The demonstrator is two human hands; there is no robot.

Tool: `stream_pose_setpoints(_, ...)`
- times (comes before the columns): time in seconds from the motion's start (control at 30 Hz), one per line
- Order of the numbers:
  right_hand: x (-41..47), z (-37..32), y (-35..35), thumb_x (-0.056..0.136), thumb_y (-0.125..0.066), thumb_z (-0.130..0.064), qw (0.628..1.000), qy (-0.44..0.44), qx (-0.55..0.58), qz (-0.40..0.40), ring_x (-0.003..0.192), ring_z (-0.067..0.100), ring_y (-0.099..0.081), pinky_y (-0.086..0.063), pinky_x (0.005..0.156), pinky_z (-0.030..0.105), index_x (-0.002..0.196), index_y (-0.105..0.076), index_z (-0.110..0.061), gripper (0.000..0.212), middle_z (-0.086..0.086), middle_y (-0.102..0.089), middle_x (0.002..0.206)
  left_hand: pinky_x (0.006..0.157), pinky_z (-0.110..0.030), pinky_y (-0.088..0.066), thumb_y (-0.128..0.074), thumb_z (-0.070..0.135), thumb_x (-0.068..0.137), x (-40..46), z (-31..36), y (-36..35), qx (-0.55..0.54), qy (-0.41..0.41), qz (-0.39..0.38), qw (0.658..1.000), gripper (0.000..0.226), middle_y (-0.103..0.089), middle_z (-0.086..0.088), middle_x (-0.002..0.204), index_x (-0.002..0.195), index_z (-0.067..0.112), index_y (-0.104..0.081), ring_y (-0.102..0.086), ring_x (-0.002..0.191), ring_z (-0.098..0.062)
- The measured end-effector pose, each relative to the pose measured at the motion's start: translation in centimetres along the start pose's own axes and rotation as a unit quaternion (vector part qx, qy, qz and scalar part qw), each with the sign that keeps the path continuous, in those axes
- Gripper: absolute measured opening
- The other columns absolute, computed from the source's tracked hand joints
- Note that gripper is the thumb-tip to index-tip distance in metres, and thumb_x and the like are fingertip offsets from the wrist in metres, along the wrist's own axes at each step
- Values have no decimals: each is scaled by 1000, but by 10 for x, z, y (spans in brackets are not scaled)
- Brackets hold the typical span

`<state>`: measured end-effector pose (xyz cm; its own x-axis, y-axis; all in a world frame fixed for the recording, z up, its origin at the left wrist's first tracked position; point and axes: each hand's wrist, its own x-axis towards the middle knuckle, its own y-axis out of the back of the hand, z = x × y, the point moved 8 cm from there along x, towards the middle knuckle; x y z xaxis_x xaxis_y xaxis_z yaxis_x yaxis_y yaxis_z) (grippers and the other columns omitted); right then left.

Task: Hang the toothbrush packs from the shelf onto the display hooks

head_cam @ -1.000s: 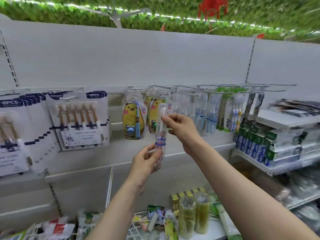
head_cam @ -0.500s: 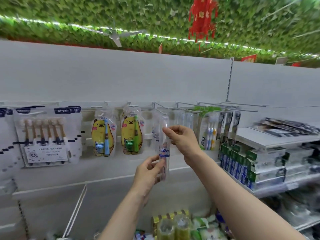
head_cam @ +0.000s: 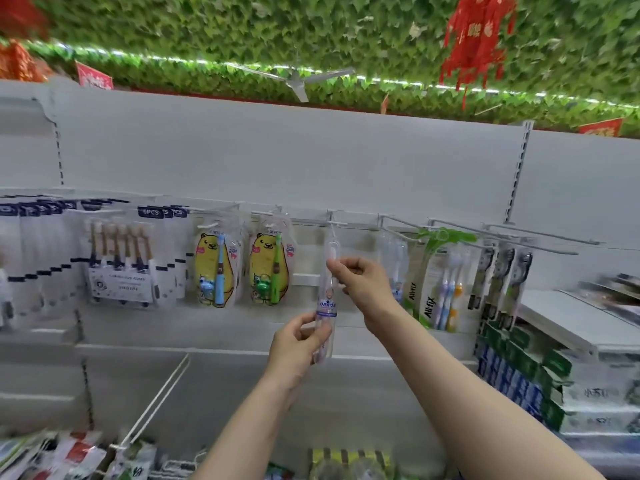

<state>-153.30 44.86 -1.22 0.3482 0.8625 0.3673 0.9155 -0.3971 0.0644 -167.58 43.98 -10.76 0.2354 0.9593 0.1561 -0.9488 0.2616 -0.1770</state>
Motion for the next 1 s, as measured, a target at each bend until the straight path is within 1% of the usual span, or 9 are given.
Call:
stream_pose_setpoints(0.13,8,11,2,87,-77,-30,1000,-6,24,7,79,11,-61,-49,71,22,105,-69,-6,31,3,-66,88,86,-41,-56,-72,29,89,13,-6,1,24,6,11,1000,32,-72,-6,104,119,24,-65,-66,102,-25)
stream_pose_setpoints(0.3,19,21,4,86,-77,-30,999,-7,25,22,86,11,-64,-49,73,22,105,-69,-11,28,3,-70,95,77,-36,-56,-71,25,90,39,-16,0,42,19,-2,999,31,-72,-6,104,121,23,-64,-65,102,-24)
stream_pose_setpoints(0.33,23,22,4,86,-78,-29,999,-7,20,24,87,12,-64,-48,73,22,105,-69,-11,28,4,-70,96,78,-36,-56,-71,24,91,46,-19,-1,43,22,-8,999,31,-72,-5,105,121,23,-64,-65,102,-24)
stream_pose_setpoints(0.5,42,27,5,86,-78,-31,1000,-8,-22,19,89,11,-64,-46,72,19,105,-68,-12,29,3,-70,98,95,-46,-54,-69,18,92,75,-26,-10,45,30,-29,998,23,-72,-4,102,112,29,-63,-66,100,-24)
stream_pose_setpoints(0.6,48,30,2,87,-78,-28,999,-7,-36,13,91,11,-64,-47,73,18,105,-68,-13,26,1,-69,99,96,-44,-53,-67,14,93,88,-31,-11,52,31,-31,998,24,-71,-4,102,111,28,-63,-65,101,-22)
stream_pose_setpoints(0.7,51,31,1,86,-78,-26,999,-8,-41,19,90,9,-63,-49,74,18,103,-68,-14,23,0,-69,98,92,-40,-51,-66,10,93,97,-33,-9,50,19,-34,998,25,-72,-2,97,108,29,-65,-65,97,-21)
stream_pose_setpoints(0.8,51,33,1,86,-78,-25,999,-9,-47,21,90,8,-64,-48,72,16,107,-68,-11,27,2,-71,101,92,-40,-51,-66,9,92,103,-37,-7,49,16,-45,998,27,-73,-2,97,108,31,-64,-66,98,-21)
stream_pose_setpoints(0.9,50,34,2,87,-77,-24,998,-11,-50,30,87,7,-64,-47,69,13,110,-68,-9,29,2,-70,99,93,-42,-52,-67,10,92,107,-39,-7,54,12,-56,997,27,-73,-1,96,113,27,-64,-66,97,-21)
stream_pose_setpoints(1.0,49,36,2,87,-78,-25,998,-16,-52,38,87,8,-64,-46,69,16,110,-68,-9,30,1,-70,98,92,-40,-52,-67,11,92,110,-41,-5,57,11,-64,996,28,-73,1,95,107,34,-62,-66,96,-19)
